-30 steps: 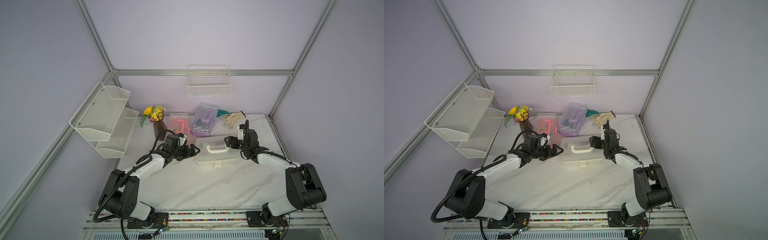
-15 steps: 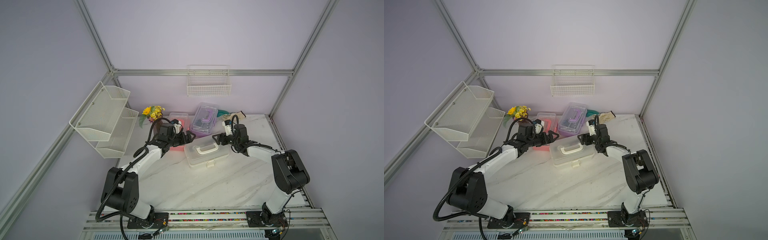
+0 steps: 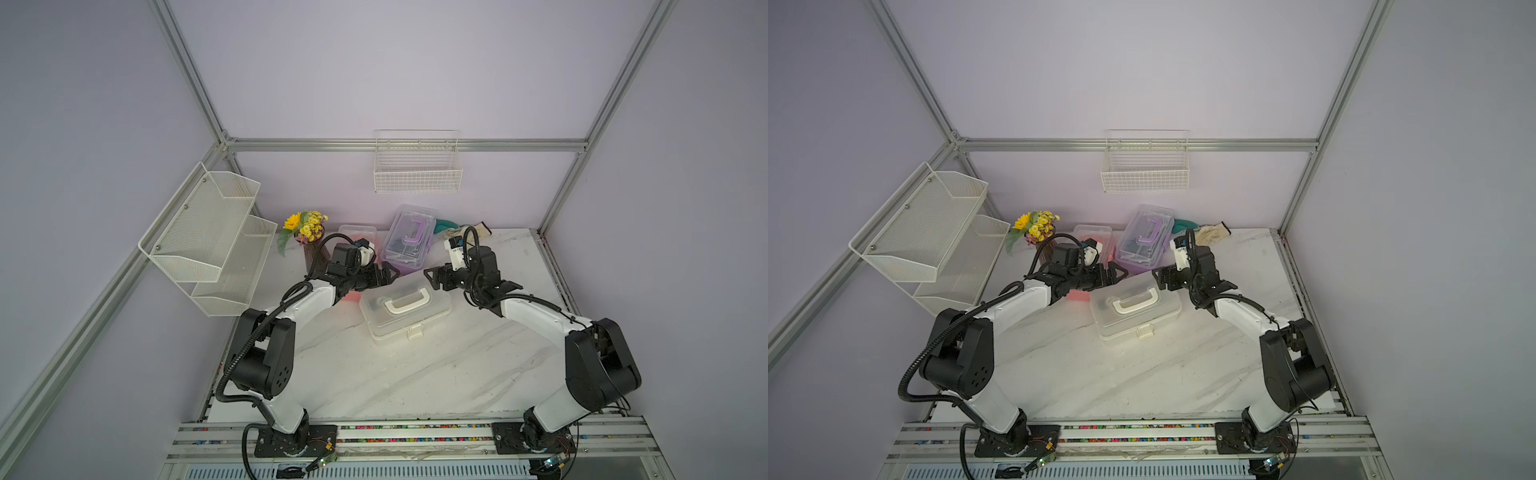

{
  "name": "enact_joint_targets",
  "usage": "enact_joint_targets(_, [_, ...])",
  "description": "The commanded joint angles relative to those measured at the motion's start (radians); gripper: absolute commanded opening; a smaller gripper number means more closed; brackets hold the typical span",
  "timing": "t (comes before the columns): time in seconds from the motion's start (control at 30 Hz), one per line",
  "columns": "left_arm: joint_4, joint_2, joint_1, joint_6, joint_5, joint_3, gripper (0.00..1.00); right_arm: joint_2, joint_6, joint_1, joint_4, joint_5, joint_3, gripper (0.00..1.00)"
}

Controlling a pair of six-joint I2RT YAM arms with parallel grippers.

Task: Close toolboxes
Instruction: Adjust the toolbox at the center of the board.

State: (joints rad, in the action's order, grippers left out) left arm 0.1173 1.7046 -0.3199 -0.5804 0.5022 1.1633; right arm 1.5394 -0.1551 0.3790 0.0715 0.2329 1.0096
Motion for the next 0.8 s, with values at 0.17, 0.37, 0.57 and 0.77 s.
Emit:
enact_joint_targets(0.17, [0.016, -0.017, -0.053, -0.018, 0.052, -0.039, 1.0, -0.226, 0.059, 0.098, 0.081, -0.171, -0.24, 0.9])
enact_joint_targets(0.37, [0.019, -0.046, -0.115, -0.068, 0.034, -0.092, 1.0, -0.349, 0.05, 0.192, 0.231, -0.217, -0.434, 0.87])
enact_joint_targets(0.57, [0.019, -0.068, -0.156, -0.112, 0.045, -0.144, 1.0, -0.446, 0.005, 0.262, 0.249, -0.2, -0.556, 0.83])
enact_joint_targets(0.77, [0.035, -0.11, -0.157, -0.09, -0.019, -0.156, 1.0, -0.487, -0.031, 0.307, 0.252, -0.18, -0.664, 0.78])
